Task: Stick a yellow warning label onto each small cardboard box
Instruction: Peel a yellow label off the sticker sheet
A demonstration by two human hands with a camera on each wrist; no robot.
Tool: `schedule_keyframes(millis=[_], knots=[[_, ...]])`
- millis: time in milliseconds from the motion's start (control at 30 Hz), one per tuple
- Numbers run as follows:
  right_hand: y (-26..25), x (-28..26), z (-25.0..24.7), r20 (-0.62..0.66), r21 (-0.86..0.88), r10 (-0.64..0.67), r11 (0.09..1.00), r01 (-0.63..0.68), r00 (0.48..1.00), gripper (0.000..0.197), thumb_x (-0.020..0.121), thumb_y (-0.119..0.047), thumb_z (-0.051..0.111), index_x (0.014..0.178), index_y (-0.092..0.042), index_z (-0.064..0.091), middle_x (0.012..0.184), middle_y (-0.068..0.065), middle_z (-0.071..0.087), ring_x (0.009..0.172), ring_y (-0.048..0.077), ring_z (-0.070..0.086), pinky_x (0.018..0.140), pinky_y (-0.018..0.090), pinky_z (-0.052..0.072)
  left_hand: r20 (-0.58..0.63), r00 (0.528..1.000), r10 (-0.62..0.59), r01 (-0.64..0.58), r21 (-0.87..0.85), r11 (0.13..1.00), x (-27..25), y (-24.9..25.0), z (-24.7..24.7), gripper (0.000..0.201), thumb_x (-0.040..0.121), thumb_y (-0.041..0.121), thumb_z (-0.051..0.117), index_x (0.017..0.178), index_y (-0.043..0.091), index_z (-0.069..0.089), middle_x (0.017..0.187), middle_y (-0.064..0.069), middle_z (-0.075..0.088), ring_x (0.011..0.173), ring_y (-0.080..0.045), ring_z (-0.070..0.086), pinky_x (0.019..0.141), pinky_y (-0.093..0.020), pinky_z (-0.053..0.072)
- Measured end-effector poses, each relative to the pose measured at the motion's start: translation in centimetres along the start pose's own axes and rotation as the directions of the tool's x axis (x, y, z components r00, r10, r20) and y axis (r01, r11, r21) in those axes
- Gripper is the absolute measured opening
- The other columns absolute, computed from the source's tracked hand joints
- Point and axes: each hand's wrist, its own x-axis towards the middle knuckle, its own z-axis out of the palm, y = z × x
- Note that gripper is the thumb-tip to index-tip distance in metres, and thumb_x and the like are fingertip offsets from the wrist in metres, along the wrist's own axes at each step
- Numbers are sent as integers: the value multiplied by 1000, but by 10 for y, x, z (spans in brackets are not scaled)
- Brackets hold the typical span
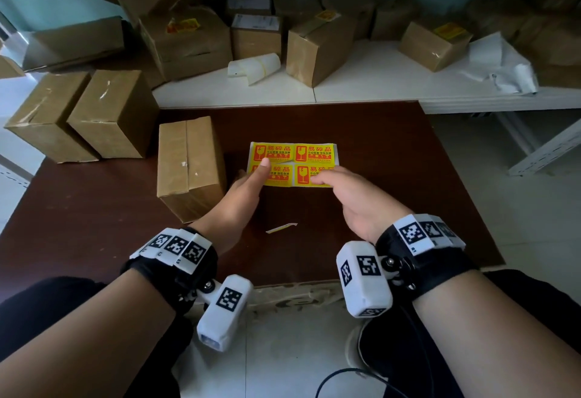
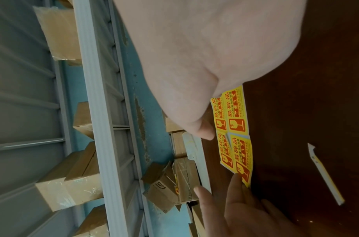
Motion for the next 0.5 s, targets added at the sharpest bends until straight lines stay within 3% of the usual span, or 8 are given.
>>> schedule_keyframes(millis=[100, 200, 267, 300, 367, 467, 500], knots=[[2, -1, 0, 6, -17, -5, 1000, 5, 1000, 33, 104, -21, 67, 137, -25, 68, 142, -8, 65, 130, 11, 44, 110, 34, 19, 26, 999, -22, 23, -38, 999, 0, -3, -3, 71, 98, 79, 54, 152, 33, 64, 151, 13, 67, 151, -12, 50, 132, -43, 24], [5, -2, -1, -28, -28, -23, 999, 22, 999, 39, 103, -20, 68, 142, -27, 60, 138, -9, 64, 129, 11, 44, 109, 34, 20, -3, 1000, 12, -12, -60, 998, 3, -7, -4, 69, 90, 73, 61, 145, 31, 70, 142, 8, 74, 144, -18, 60, 131, -50, 31], [5, -3, 0, -31, -37, -20, 999, 19, 999, 39, 104, -22, 68, 141, -28, 56, 128, -13, 61, 123, 8, 44, 109, 33, 19, -35, 998, 54, -56, -61, 997, 3, -6, -1, 52, 102, 59, 61, 143, 28, 70, 137, 9, 76, 138, -12, 62, 122, -37, 37], [6, -3, 0, -25, -48, -18, 999, 17, 1000, 39, 104, -23, 68, 141, -30, 55, 128, -14, 60, 122, 7, 43, 109, 34, 20, -49, 996, 80, -82, -51, 995, 2, -5, 1, 41, 110, 49, 58, 142, 26, 70, 133, 12, 75, 130, -5, 63, 111, -27, 39], [9, -4, 0, -9, -69, -29, 997, 28, 1000, 45, 104, -25, 69, 146, -32, 53, 139, -11, 61, 130, 10, 44, 111, 36, 21, -81, 988, 135, -137, -30, 990, -2, -3, 3, 24, 115, 33, 54, 133, 28, 69, 123, 17, 72, 113, 7, 60, 90, -17, 40], [10, -8, 1, 3, -78, -60, 995, 60, 998, 52, 104, -24, 69, 152, -33, 50, 145, -10, 60, 131, 11, 45, 110, 36, 24, -181, 960, 212, -222, -38, 974, -3, -4, 5, 17, 113, 21, 60, 115, 33, 71, 117, 15, 74, 111, 4, 65, 91, -20, 48], [11, -9, 0, -5, -82, -75, 994, 75, 997, 52, 104, -24, 69, 153, -33, 50, 145, -9, 59, 130, 11, 46, 109, 36, 25, -203, 948, 244, -257, -39, 966, -3, -5, 5, 17, 111, 18, 62, 115, 31, 73, 119, 11, 76, 112, 1, 68, 92, -20, 51]])
